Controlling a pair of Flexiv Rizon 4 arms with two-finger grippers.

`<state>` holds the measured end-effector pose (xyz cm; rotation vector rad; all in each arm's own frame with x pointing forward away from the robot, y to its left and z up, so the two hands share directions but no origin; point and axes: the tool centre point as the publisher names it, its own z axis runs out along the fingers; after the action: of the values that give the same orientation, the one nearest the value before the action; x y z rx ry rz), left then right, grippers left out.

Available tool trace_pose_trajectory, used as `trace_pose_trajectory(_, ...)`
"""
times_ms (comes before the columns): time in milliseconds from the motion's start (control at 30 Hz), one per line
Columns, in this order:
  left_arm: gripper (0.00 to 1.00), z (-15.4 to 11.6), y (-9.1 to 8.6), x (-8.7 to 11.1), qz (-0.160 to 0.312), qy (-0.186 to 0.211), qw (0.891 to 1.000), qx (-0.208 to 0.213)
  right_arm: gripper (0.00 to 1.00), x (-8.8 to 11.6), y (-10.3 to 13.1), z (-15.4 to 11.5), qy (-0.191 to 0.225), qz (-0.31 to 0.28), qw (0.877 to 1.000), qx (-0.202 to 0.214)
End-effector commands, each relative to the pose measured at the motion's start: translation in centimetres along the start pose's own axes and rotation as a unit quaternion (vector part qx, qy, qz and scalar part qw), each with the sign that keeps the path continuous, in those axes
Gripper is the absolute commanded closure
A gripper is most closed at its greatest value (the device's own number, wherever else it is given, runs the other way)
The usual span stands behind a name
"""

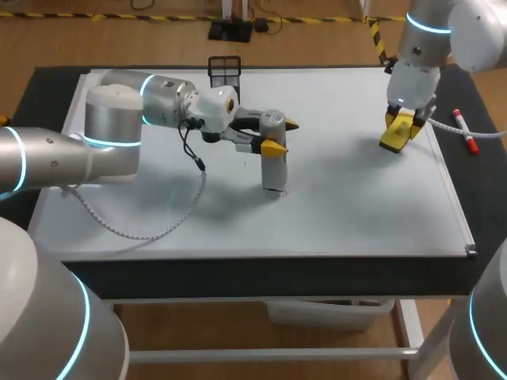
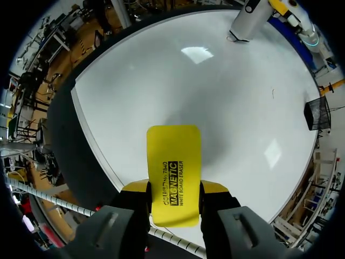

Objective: Pick up the inspection probe, press it on each red-marked spot on the whiteboard one by one, put down the probe, pick up the eraser, and wipe off all the red marks.

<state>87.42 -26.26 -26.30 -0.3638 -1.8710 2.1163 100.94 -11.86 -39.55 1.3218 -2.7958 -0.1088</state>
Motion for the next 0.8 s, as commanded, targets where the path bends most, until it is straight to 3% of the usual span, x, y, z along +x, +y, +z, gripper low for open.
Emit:
trace_pose_trajectory(33, 1.00, 0.1, 0.5, -0.6, -0.001, 0.021, 1.000, 0.004, 1.00, 0.0, 0.0, -0.1, 0.002, -0.001, 1.000, 0.001)
trace_pose_trajectory(800, 1.00, 0.7, 1.6, 0.3, -0.007, 0.033, 0.999, -0.008, 1.00, 0.0, 0.0, -0.1, 0.002, -0.001, 1.000, 0.001)
